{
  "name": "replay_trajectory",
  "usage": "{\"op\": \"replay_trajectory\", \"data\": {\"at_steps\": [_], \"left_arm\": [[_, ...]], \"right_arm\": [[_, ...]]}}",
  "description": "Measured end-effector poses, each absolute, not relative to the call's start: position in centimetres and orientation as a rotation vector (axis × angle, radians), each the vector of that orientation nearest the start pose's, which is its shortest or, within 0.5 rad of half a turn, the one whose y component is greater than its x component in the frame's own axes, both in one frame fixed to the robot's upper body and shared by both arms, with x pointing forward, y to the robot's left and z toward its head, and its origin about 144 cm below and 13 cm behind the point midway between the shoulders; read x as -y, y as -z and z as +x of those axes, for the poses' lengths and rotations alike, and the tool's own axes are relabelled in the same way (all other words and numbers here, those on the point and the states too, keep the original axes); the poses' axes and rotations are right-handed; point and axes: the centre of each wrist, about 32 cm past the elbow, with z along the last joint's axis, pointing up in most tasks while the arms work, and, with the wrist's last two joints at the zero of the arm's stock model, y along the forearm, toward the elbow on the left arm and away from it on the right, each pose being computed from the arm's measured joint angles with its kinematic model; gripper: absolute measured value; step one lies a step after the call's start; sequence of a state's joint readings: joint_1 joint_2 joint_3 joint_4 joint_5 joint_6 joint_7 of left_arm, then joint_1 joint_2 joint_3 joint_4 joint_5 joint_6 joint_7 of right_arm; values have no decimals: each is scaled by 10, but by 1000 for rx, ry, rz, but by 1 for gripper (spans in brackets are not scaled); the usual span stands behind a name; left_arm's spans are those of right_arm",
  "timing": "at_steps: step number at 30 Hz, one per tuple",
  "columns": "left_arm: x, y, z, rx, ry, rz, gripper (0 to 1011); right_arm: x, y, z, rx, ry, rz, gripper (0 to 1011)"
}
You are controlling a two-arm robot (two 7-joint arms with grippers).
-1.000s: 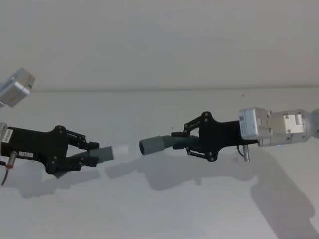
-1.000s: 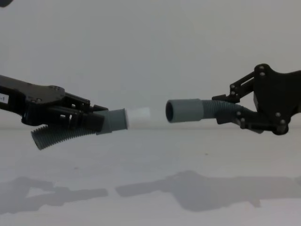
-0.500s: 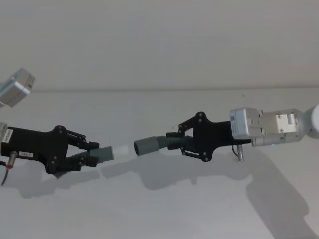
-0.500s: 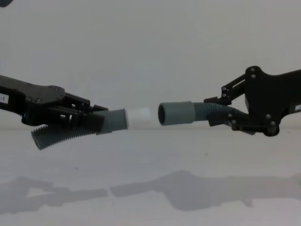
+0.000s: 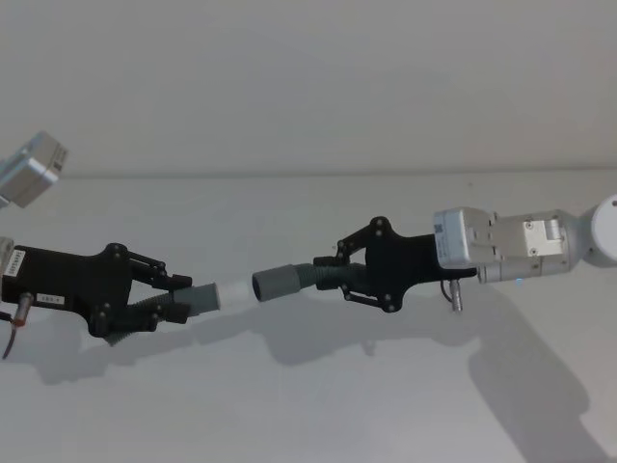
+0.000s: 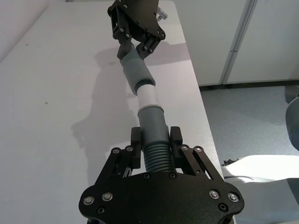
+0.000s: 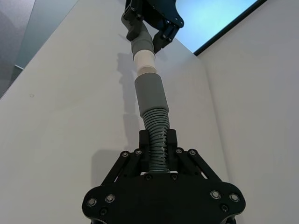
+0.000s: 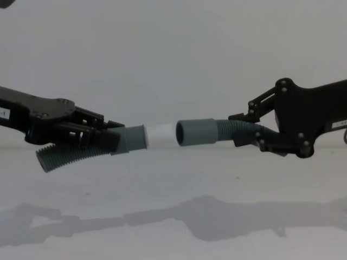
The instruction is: Use both hands to pick up one end of the pipe from the table, align the ends, and insert them.
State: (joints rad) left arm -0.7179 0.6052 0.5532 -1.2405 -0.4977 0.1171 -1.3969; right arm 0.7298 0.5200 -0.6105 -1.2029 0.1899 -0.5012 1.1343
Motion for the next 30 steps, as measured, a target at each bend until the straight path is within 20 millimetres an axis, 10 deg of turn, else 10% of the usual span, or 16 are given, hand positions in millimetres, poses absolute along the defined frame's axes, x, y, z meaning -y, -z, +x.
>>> {"op": "replay_trajectory", "data": {"at_steps": [30], "left_arm": [[-323, -1295, 607, 58, 19, 291, 334]], "right_arm": [[271, -1277, 615, 732, 10, -316, 185]]}}
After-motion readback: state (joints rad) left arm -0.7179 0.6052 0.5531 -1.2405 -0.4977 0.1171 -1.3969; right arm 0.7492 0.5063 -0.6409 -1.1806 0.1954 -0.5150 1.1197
